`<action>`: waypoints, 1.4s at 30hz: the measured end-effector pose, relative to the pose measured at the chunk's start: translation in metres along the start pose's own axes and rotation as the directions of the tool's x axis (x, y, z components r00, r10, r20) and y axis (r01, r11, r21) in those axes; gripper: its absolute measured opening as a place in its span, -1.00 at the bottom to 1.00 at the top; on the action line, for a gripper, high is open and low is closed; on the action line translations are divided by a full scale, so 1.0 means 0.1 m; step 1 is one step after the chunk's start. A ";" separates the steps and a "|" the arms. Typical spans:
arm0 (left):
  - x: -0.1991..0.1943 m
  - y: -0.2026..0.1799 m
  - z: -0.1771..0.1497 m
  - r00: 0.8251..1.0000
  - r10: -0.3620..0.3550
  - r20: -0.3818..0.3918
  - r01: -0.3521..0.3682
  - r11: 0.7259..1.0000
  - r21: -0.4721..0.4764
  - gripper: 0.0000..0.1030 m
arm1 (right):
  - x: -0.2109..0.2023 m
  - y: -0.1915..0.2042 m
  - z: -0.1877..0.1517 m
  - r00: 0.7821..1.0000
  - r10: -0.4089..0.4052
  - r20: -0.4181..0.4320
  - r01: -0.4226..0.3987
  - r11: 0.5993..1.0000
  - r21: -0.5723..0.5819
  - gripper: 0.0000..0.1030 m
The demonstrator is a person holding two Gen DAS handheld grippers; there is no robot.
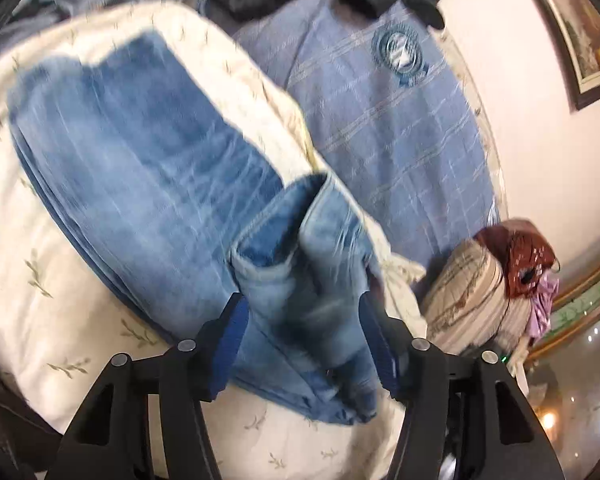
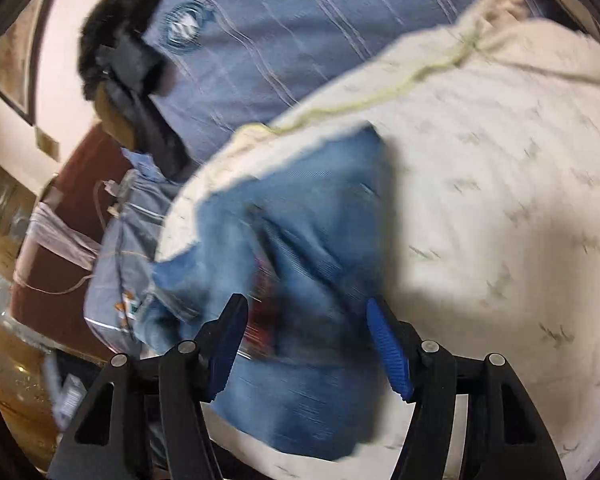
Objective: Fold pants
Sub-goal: 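Lower the folded jeans onto the sheet and open both tools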
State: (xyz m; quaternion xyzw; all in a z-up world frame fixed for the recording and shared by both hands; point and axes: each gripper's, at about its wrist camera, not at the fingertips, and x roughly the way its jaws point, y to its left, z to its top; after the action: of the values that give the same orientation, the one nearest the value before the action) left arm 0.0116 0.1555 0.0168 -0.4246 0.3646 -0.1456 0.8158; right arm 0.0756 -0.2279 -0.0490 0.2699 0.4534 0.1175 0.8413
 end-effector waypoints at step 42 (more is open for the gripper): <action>0.64 -0.28 -0.35 0.968 0.089 -0.235 -0.047 0.983 0.178 -0.66 | -0.27 -0.21 0.00 0.995 0.098 0.018 -0.098 0.995 0.023 -0.57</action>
State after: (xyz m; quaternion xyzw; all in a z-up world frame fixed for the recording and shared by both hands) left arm 0.0333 0.0831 -0.0038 -0.3192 0.4619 -0.1989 0.8032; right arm 0.0590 -0.2575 -0.0419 0.3027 0.4341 0.1510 0.8349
